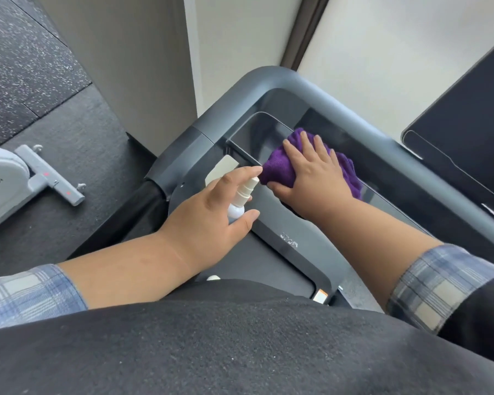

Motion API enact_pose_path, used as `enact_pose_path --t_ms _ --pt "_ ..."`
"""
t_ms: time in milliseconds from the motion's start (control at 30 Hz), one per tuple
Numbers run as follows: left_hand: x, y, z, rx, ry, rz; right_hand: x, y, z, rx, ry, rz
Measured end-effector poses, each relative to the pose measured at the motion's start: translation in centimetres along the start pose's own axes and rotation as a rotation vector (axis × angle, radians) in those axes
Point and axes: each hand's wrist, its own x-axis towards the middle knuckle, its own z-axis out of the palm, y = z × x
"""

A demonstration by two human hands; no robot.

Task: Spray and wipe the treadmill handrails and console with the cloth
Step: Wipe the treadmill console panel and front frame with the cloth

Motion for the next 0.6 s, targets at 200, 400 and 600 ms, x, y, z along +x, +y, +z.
enact_pose_path --t_ms 200,400,600 --pt "-0.9 -1.1 -0.8 0.035 0.014 -0.044 6.0 -5.5 0.2 0.032 0.033 -0.048" --pt "-0.6 -1.3 -1.0 0.050 0.020 -0.048 5.8 -6.5 0.2 0.078 0.046 -0.056" --pt "0.5 0.0 -0.4 0.046 -0.013 0.015 2.6 -5.6 0.1 0.093 -0.043 -0.305"
